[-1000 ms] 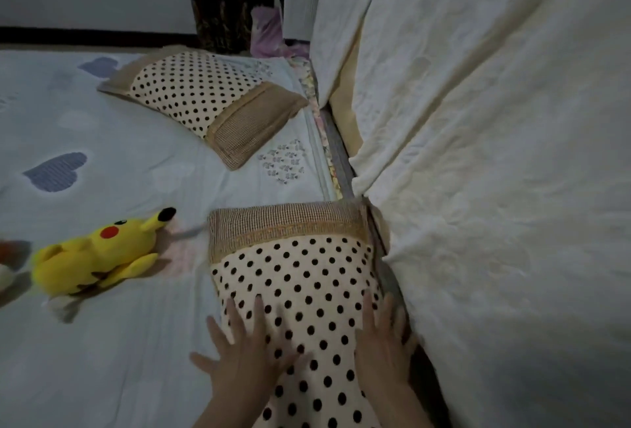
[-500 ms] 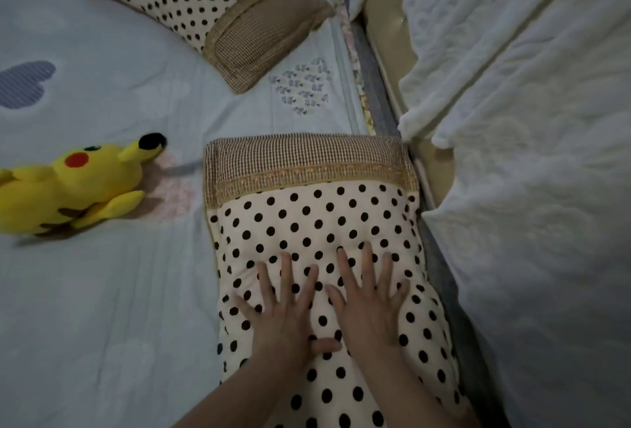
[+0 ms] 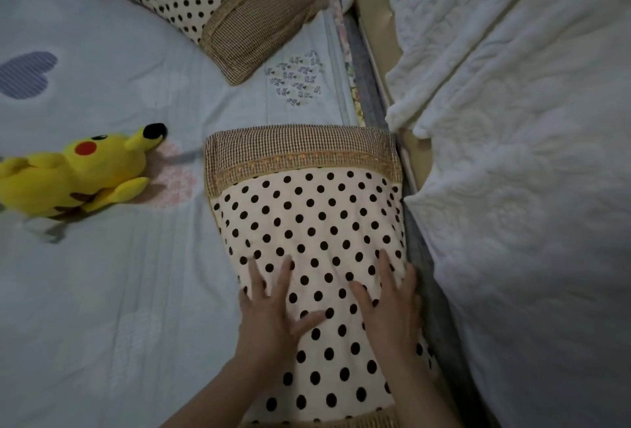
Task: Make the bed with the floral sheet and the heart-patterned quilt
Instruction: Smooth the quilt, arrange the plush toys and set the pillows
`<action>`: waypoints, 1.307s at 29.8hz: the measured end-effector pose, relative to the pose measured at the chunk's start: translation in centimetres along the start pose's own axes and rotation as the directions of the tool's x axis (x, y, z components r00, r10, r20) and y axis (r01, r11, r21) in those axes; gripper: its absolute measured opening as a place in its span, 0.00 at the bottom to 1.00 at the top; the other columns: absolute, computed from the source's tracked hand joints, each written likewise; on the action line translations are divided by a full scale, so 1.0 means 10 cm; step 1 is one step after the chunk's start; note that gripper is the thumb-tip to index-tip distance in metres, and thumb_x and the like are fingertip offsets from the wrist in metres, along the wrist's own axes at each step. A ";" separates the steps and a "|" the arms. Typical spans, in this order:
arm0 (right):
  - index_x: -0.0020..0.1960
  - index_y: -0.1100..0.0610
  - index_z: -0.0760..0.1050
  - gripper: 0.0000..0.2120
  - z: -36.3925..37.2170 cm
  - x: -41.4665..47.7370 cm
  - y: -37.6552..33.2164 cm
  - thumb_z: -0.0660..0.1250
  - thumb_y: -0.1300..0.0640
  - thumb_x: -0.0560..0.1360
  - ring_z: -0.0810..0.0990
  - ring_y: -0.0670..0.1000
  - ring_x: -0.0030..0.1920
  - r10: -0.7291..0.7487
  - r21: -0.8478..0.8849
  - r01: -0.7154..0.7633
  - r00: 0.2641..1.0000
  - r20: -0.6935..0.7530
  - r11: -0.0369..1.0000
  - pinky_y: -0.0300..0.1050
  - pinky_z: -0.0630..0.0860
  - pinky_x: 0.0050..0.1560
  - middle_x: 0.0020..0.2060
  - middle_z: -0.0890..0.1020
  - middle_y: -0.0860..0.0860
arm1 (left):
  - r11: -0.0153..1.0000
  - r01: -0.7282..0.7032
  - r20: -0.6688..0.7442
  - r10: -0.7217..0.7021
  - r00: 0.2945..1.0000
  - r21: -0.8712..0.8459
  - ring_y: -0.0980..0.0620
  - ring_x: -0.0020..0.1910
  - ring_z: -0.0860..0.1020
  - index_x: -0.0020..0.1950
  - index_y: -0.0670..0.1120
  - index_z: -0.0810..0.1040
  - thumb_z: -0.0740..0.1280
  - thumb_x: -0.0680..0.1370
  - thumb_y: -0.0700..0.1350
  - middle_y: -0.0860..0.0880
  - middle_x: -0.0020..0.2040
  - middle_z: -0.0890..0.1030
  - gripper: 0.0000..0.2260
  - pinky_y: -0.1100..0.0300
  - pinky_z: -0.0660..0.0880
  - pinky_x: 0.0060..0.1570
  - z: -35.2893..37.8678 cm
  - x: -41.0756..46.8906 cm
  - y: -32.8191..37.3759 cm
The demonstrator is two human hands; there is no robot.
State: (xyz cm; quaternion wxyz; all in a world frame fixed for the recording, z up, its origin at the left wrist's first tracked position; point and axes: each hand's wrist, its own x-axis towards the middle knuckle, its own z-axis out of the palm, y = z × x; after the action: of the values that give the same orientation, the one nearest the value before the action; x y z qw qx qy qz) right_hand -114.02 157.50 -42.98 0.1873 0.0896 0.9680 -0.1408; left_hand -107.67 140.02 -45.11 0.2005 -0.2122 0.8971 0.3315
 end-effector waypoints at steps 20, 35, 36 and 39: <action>0.80 0.48 0.55 0.31 -0.16 -0.76 -0.40 0.42 0.36 0.81 0.55 0.60 0.78 -0.288 -0.241 0.232 0.930 -0.230 0.942 0.66 0.52 0.72 0.79 0.57 0.53 | 0.872 -0.200 -0.139 0.288 0.947 0.446 0.34 0.76 0.57 0.76 0.52 0.66 0.43 0.73 0.74 0.41 0.78 0.61 0.40 0.36 0.46 0.71 -0.47 -0.47 0.02; 0.80 0.49 0.48 0.32 -1.67 -2.68 -1.22 0.31 0.38 0.80 0.51 0.55 0.79 -0.375 -0.252 0.295 0.841 -0.389 0.922 0.59 0.47 0.74 0.79 0.53 0.51 | 0.818 -0.251 -0.413 0.496 0.764 0.518 0.38 0.76 0.59 0.77 0.53 0.63 0.46 0.79 0.64 0.44 0.77 0.63 0.30 0.37 0.54 0.70 -2.06 -2.12 0.49; 0.80 0.48 0.44 0.33 -1.70 -2.89 -1.25 0.28 0.37 0.79 0.46 0.54 0.79 -0.401 -0.266 0.316 0.827 -0.393 0.911 0.58 0.43 0.75 0.80 0.48 0.50 | 0.814 -0.263 -0.420 0.510 0.750 0.518 0.37 0.76 0.60 0.77 0.52 0.64 0.46 0.79 0.64 0.44 0.77 0.64 0.30 0.36 0.54 0.70 -2.15 -2.31 0.43; 0.80 0.48 0.37 0.34 -1.79 -3.27 -1.37 0.27 0.37 0.76 0.37 0.53 0.79 -0.437 -0.264 0.357 0.814 -0.382 0.896 0.58 0.39 0.76 0.79 0.39 0.48 | 0.792 -0.283 -0.437 0.552 0.710 0.540 0.36 0.76 0.61 0.76 0.52 0.65 0.46 0.79 0.64 0.43 0.77 0.64 0.30 0.37 0.54 0.70 -2.31 -2.63 0.29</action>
State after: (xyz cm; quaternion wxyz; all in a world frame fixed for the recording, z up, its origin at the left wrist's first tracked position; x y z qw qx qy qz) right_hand -93.23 146.11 -11.11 -0.0581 -0.1033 0.9908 -0.0655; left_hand -92.39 132.81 -14.30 -0.1203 -0.0368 0.9888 0.0803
